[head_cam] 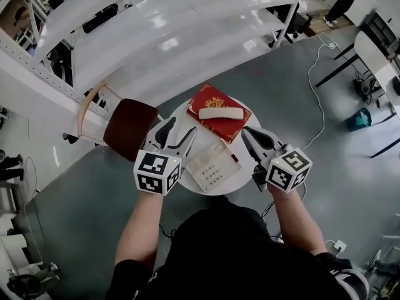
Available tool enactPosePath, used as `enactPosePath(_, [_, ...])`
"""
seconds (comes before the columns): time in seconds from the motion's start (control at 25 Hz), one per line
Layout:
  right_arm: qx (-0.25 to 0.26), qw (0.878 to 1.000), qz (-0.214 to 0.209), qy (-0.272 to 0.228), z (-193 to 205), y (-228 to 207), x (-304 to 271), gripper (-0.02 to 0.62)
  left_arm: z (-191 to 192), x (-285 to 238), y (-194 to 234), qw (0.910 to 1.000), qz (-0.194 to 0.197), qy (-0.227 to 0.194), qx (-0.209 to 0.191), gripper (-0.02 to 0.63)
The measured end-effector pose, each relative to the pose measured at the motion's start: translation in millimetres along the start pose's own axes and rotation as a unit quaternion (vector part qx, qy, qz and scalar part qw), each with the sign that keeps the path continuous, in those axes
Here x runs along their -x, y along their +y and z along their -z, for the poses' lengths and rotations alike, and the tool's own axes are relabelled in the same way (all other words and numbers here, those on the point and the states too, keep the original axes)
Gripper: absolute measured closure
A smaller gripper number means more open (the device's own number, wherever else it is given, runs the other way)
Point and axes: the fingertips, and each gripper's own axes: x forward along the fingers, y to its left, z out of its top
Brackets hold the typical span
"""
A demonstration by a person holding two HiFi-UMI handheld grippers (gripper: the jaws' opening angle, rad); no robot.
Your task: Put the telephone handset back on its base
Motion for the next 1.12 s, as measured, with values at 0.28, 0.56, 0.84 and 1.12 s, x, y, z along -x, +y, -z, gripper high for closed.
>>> enactPosePath(0.28, [-0.025,1.000,0.015,-0.006,-5,-33,-17,0.589,-1,-51,11,0.9991,0.032,0.029,-0.001,0.357])
enactPosePath(0.56, [-0.042,0.997,0.064,-0.003,5,-40,-30,0.589,7,-80,25,0.9938,0.091,0.051,-0.038,0.356])
enactPosePath(0.84, [-0.046,0.985,0.165,-0.035,6,-22,-43,0.589,12,-90,38,0.9771,0.193,0.047,-0.077,0.353])
enactPosePath(1.12, [-0.068,0.967,0.241,-0.040,35,16,-44,0.589,43,-102,52,0.9569,0.258,0.075,-0.111,0.332])
